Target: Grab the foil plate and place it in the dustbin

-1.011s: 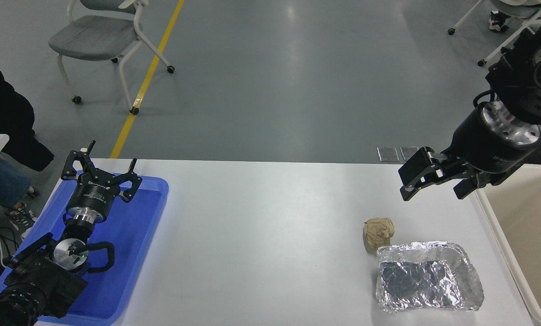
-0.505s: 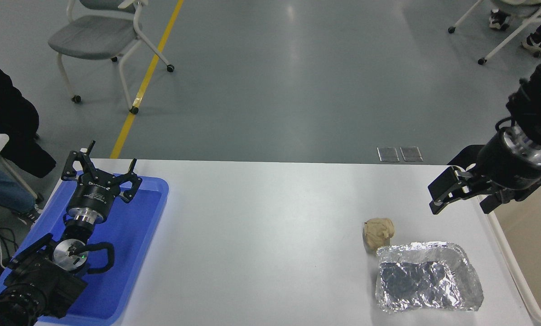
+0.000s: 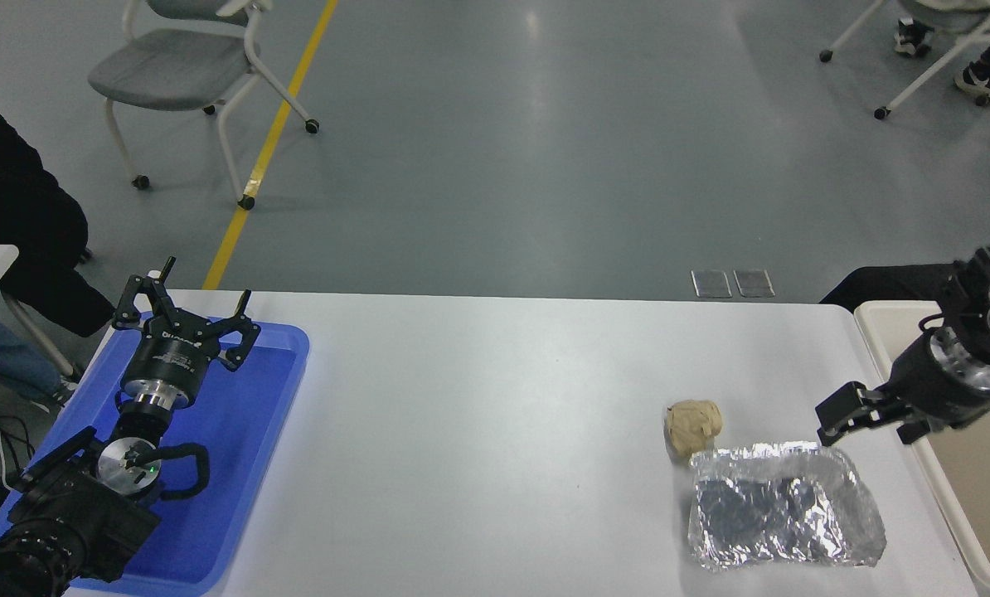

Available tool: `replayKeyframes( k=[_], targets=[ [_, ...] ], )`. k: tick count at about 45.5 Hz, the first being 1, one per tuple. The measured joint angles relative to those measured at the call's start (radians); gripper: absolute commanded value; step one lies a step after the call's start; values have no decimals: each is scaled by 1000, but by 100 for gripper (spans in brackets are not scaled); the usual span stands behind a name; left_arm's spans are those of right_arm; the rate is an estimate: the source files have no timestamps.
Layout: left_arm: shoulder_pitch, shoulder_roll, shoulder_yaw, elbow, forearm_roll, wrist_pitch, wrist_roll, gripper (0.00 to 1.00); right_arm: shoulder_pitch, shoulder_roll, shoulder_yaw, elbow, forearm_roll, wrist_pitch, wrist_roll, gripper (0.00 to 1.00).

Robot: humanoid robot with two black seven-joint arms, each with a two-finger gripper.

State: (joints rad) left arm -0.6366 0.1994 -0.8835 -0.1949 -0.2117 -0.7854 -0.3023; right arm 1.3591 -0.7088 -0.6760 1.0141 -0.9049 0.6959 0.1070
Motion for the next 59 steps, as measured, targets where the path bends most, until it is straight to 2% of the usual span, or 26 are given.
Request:
replayKeyframes(
  k=[18, 20, 21, 24, 31, 34, 35, 36, 37, 59],
  targets=[
    [0, 0, 0, 0, 0, 0, 0, 100, -270, 57, 101, -135, -68, -185, 4, 100],
    [0, 0, 0, 0, 0, 0, 0, 100, -292, 62, 112, -143, -71, -206, 4, 97],
    [0, 0, 0, 0, 0, 0, 0, 100, -300, 63, 115, -146, -72, -213, 4, 93],
    [0, 0, 0, 0, 0, 0, 0, 100, -323, 68, 124, -153, -74, -235, 5, 73],
    [0, 0, 0, 0, 0, 0, 0, 100, -355, 74, 140, -163, -77, -270, 9, 43],
    [0, 0, 0, 0, 0, 0, 0, 100, -364, 75, 145, -166, -78, -281, 11, 33],
    [0, 0, 0, 0, 0, 0, 0, 100, -366, 76, 147, -167, -78, -283, 12, 21],
    [0, 0, 0, 0, 0, 0, 0, 100, -369, 76, 148, -169, -78, -286, 12, 2],
    [0, 0, 0, 0, 0, 0, 0, 100, -370, 76, 149, -170, -78, -288, 12, 0],
    [-1, -1, 0, 0, 0, 0, 0, 100, -378, 76, 158, -175, -81, -305, 15, 0]
  ],
)
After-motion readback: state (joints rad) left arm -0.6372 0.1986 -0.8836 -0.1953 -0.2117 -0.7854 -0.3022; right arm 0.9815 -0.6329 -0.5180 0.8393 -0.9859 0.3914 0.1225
